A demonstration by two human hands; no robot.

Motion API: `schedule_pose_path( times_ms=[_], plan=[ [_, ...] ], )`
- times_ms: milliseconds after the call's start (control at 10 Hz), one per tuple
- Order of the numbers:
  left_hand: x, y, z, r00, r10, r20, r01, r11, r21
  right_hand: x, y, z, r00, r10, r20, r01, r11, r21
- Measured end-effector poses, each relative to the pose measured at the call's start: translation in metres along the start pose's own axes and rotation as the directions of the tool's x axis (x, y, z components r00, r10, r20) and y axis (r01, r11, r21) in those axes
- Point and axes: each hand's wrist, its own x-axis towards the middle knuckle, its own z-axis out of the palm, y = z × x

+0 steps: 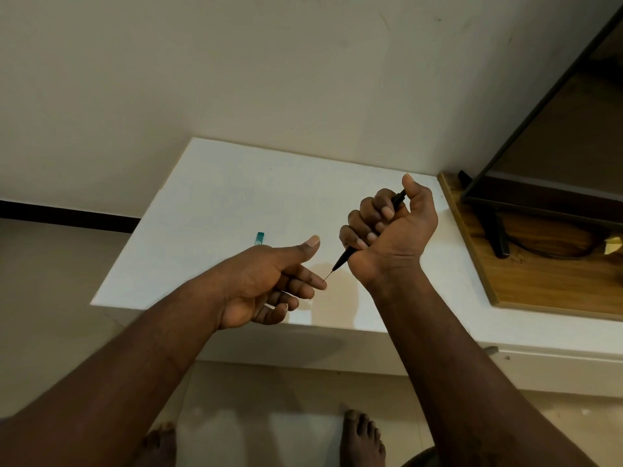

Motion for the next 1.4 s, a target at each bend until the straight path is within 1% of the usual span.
schedule_pose_path(
  times_ms=[500,900,1400],
  plan=[
    [-0.0013,0.0013,0.0009,1.000,-0.006,0.002,0.006,1.000,-0.017,0.0000,-0.0001,-0.0004,0.999,-0.032,0.028,0.032,0.999,0.007],
    [-0.0006,0.0008,0.0000,1.000,-0.005,0.005,0.005,1.000,-0.020,-0.0009,0.0000,0.0012,0.999,-0.034,0.023,0.033,0.999,0.013],
    [0.0004,0.0006,-0.0016,0.999,0.004,0.049,-0.001,0.998,-0.061,-0.0009,0.0014,0.0008,0.999,-0.037,0.026,0.037,0.999,0.001]
  ],
)
